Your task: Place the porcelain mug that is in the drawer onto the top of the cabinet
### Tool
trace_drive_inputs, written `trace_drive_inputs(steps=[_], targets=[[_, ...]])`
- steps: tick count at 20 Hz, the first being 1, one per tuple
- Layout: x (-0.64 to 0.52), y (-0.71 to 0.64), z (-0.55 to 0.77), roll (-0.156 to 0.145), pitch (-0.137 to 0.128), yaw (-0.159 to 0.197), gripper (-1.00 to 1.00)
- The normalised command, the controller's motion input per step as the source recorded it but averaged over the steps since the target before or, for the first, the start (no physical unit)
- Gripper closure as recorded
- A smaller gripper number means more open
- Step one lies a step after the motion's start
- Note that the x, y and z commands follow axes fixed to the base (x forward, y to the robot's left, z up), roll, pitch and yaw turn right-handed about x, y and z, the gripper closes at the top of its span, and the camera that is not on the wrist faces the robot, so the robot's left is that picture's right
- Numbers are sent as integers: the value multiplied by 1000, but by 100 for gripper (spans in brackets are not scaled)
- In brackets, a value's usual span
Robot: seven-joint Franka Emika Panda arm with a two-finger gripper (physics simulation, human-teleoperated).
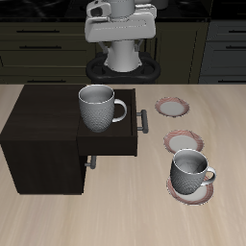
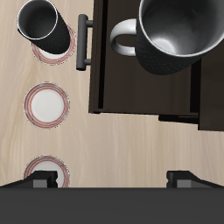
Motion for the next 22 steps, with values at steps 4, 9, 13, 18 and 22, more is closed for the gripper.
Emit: trace_drive_inputs(steps=[4,9,13,18,22], targets=[[177,-64,103,28,2,12,-100],[396,-111,80,-8,23,46,-100],[294,-122,44,-24,7,44,-100],[281,-156,66,-17,-8,43,-100],[186,-126,29,-12,6,17,-100]])
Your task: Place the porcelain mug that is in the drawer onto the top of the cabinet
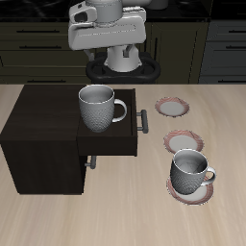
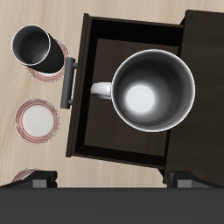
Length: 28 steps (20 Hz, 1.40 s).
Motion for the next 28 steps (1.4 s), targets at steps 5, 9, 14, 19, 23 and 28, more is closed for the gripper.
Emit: trace_drive_inputs(steps=[5,9,14,19,23,28], targets=[[153,-57,5,-14,-2,31,-100],[113,67,-70,15,-3,46,-100],[131,40,1,4,-13,29,-100],[152,-67,-58,-20,1,-13,-100],[136,-51,-161,-22,13,-14,-100],[40,102,-282,-16,33,8,-100]])
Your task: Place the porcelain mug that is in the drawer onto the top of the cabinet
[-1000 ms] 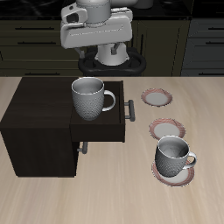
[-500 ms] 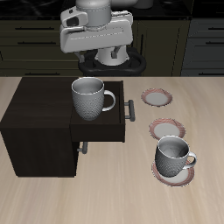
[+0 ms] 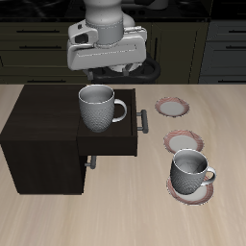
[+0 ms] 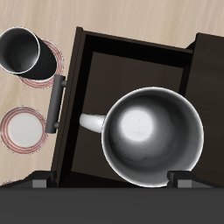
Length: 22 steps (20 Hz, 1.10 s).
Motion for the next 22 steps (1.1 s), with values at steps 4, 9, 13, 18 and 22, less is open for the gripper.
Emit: trace_drive_inputs(steps=[4,9,13,18,22], targets=[[12,84,-199,8,20,21,-100],[11,-29,-113,-6,8,-30,-100],[2,12,-228,8,32,11,-100],[-17,115,-303,15,40,-10,-100],[-4,54,-196,11,24,-20,-100]])
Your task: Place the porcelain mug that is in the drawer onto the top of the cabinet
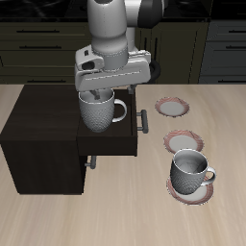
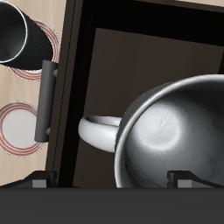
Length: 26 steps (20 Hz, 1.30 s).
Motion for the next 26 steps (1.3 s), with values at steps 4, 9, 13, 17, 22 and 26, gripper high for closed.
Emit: trace_drive_inputs(steps=[4,9,13,17,22,26], targets=[[14,-47,-183,6,33,-31,100],[21,-64,-154,-4,30,-24,100],[-9,-59,0,-9,4,-17,100],[-1,-108,184,-37,-24,-7,100],[-101,-54,296,-30,-37,-5,100],[-112,-58,453,-33,-44,-15,100]])
